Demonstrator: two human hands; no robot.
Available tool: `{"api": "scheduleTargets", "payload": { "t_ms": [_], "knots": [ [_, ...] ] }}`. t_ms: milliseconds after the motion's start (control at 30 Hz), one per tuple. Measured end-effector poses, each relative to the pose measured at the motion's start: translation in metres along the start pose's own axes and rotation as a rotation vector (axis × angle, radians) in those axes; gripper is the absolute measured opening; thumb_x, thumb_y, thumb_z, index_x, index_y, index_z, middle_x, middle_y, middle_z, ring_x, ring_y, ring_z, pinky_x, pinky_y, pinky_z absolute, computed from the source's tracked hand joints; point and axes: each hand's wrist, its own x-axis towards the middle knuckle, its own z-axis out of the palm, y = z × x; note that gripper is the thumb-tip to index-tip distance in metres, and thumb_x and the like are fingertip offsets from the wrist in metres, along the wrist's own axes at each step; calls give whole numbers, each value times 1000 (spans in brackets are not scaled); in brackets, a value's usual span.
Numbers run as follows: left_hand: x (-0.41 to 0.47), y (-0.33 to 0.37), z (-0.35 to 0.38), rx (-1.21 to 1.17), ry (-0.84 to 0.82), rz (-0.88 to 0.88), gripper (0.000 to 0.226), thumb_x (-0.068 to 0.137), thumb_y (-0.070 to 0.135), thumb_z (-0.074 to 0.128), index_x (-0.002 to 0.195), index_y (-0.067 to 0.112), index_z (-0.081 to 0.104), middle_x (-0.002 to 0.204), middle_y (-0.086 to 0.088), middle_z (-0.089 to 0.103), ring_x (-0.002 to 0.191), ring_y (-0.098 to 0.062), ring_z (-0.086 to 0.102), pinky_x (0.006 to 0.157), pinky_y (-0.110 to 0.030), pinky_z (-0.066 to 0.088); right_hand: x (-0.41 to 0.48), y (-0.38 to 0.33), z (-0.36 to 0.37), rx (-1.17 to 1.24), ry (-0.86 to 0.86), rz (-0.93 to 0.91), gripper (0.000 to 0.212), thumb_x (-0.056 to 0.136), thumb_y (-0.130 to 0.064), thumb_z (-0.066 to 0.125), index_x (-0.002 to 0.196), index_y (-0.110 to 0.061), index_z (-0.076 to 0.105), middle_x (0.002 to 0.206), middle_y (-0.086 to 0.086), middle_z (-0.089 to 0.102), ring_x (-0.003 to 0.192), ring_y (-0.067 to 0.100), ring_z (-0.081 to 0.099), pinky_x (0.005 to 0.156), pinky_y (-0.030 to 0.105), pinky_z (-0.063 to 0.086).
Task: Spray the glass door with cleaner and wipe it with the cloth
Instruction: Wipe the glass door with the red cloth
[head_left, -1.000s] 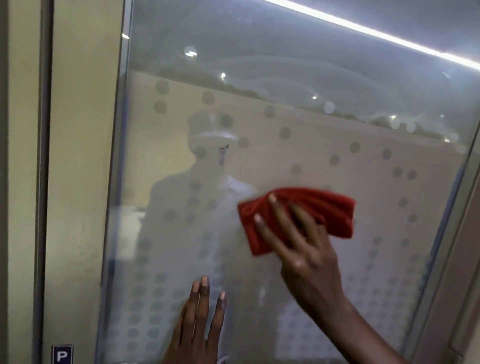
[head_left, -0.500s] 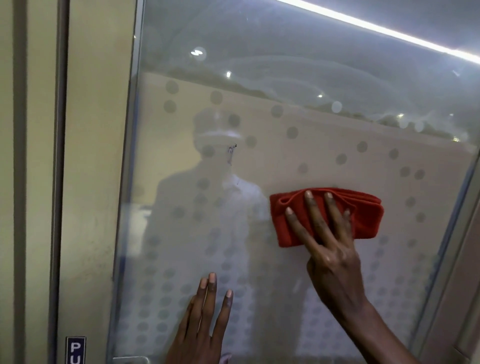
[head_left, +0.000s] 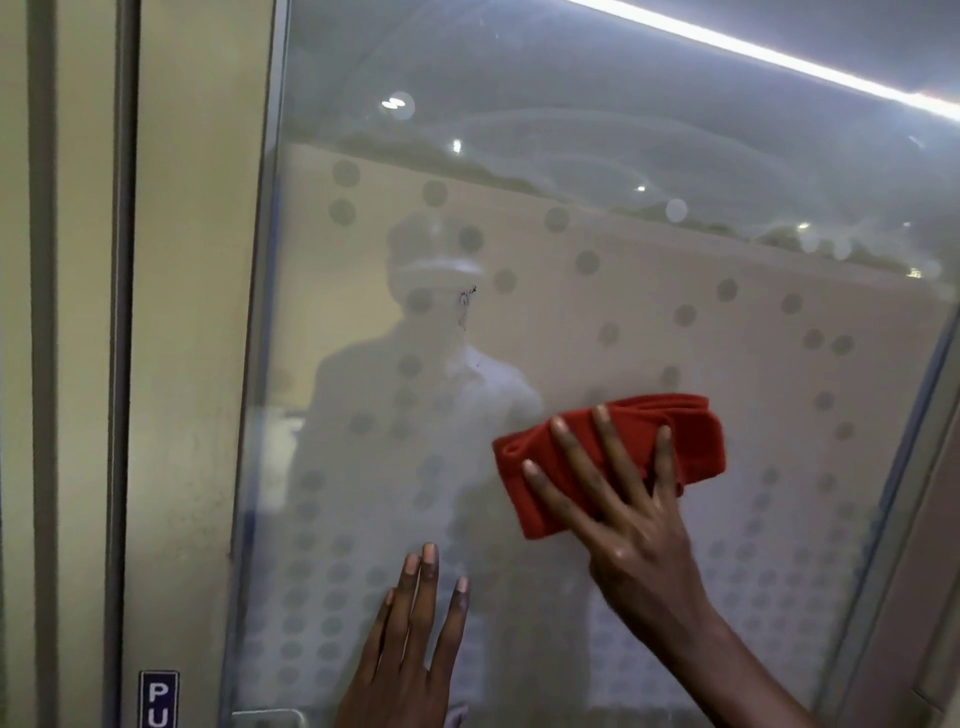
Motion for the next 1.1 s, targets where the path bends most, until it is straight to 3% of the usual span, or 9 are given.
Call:
{"api": "scheduleTargets", "payload": {
  "t_ms": [200,267,333,467,567,700,800,933,1100],
  "knots": [
    [-1,-2,1,-38,-20,21,133,45,57,100,158,13,47,171,-27,29,153,-43,39,126,-48,21,38,43,-9,150,157,500,99,70,10,43,162,-28,47,177,11,28,167,45,13,122,85,11],
    [-1,-2,3,-33,-25,24,134,43,58,101,157,13,47,171,-27,30,152,-43,39,126,-48,20,50,27,-9,190,180,444,95,71,6,45,161,-27,49,177,12,30,166,47,14,122,85,9],
    [-1,-2,4,-13,-1,14,137,45,66,97,159,12,44,171,-28,28,154,-44,37,126,-47,20,35,0,1,158,150,236,87,77,4,48,159,-25,51,174,15,34,163,52,19,121,86,10],
    [-3,-5,6,10,29,12,134,47,68,95,159,13,45,171,-28,31,155,-44,36,123,-47,28,-39,-28,28,52,6,-28,81,81,0,50,157,-24,53,170,15,42,161,50,28,112,90,24],
    [-10,-8,9,19,-6,59,126,53,59,95,161,16,45,174,-26,28,155,-42,37,117,-47,36,-47,2,31,21,58,161,89,72,-2,51,158,-25,53,170,19,40,161,50,29,114,88,23],
    [-10,-3,14,-14,16,40,141,45,58,100,164,14,39,174,-25,27,154,-42,39,121,-48,32,22,25,4,246,224,575,100,60,-3,42,157,-23,55,175,14,33,166,44,18,125,82,8],
    [-9,-1,8,-62,54,6,144,48,77,92,164,12,34,174,-25,23,158,-44,29,126,-45,20,37,-1,4,238,193,371,92,70,-1,47,158,-25,52,175,15,32,165,48,16,125,82,4],
    [-11,-8,5,-155,310,-44,110,79,72,72,161,7,39,176,-26,21,162,-43,23,134,-39,16,-26,-38,32,121,25,-16,85,78,-1,51,159,-28,52,172,12,39,164,46,25,119,87,18],
    [-16,-37,0,-148,486,-246,120,80,83,64,162,2,32,171,-33,29,161,-49,28,134,-45,19,-23,-5,24,97,111,202,91,69,-1,48,156,-26,54,170,18,40,162,48,28,118,86,21]
  ]
}}
